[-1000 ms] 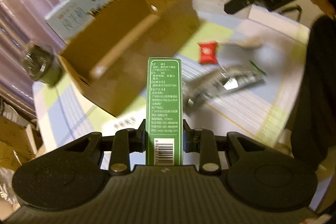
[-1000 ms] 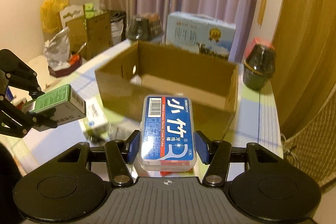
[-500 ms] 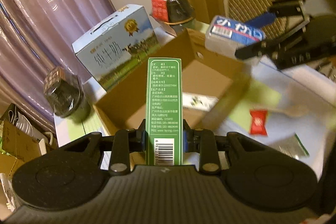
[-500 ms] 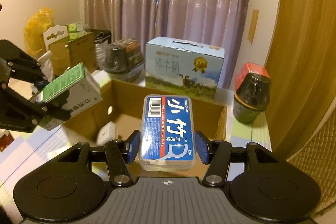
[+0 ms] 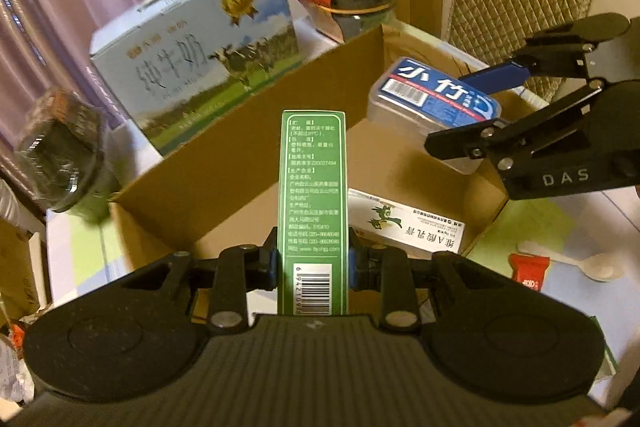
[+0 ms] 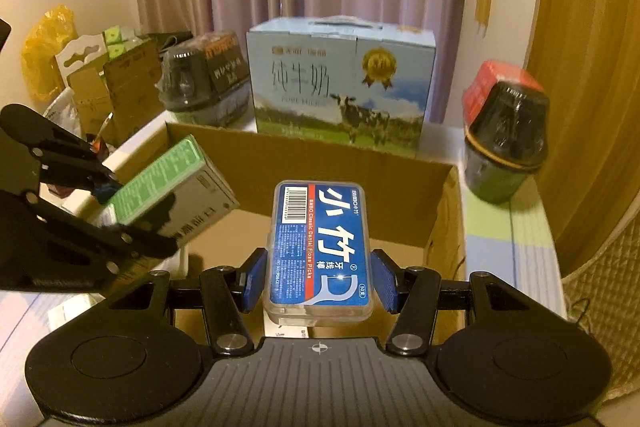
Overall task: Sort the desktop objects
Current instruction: 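Carry the green box and toothpick case into the cardboard box and release, then withdraw both tools from the cardboard box toward the remaining items, then grasp the white medicine box with the left tool while the right tool grasps the silver foil bag, then lift the medicine box and foil bag over the cardboard box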
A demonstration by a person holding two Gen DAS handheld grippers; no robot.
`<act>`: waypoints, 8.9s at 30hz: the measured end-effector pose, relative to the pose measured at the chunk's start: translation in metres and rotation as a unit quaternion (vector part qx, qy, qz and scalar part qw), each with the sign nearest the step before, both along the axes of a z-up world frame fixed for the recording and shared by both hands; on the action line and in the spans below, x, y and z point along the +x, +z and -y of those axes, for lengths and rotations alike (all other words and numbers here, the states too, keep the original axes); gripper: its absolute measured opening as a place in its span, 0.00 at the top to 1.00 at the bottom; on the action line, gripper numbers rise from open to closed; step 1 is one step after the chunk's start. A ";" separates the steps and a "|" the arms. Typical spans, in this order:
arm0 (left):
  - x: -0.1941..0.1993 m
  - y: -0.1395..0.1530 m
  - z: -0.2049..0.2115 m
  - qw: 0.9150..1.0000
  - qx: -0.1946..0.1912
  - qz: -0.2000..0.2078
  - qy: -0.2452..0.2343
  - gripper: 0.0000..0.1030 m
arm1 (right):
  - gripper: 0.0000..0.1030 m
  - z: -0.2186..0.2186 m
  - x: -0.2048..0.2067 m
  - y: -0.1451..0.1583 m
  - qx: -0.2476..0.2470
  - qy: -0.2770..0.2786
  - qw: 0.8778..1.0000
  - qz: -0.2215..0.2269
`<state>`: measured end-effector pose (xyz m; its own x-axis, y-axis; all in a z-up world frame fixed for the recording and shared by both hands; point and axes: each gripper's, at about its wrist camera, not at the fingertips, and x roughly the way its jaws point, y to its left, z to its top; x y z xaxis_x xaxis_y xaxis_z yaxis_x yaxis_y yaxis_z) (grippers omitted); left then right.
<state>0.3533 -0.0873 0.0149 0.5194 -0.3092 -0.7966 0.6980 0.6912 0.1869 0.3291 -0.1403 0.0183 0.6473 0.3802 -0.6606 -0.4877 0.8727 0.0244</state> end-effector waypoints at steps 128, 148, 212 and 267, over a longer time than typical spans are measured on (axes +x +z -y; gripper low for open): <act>-0.095 -0.116 -0.140 0.909 0.218 0.022 -0.356 0.07 | 0.16 -0.048 -0.150 -0.096 -0.160 0.292 0.927 -0.173; -0.045 -0.122 -0.129 0.907 0.177 -0.079 -0.375 0.11 | 0.38 -0.053 -0.134 -0.110 -0.172 0.291 0.919 -0.203; -0.159 -0.114 -0.111 0.969 0.091 -0.199 -0.118 0.33 | 0.66 -0.027 -0.157 -0.097 -0.157 0.144 0.952 -0.218; -0.122 0.060 -0.068 0.993 0.000 -0.102 0.066 0.33 | 0.66 0.017 -0.126 0.070 -0.008 0.019 0.995 -0.093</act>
<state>0.2310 -0.0194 0.0752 0.3838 -0.2499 -0.8890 0.6253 0.7787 0.0511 0.2034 -0.1575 0.0886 0.4980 0.3915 -0.7738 -0.5090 0.8544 0.1047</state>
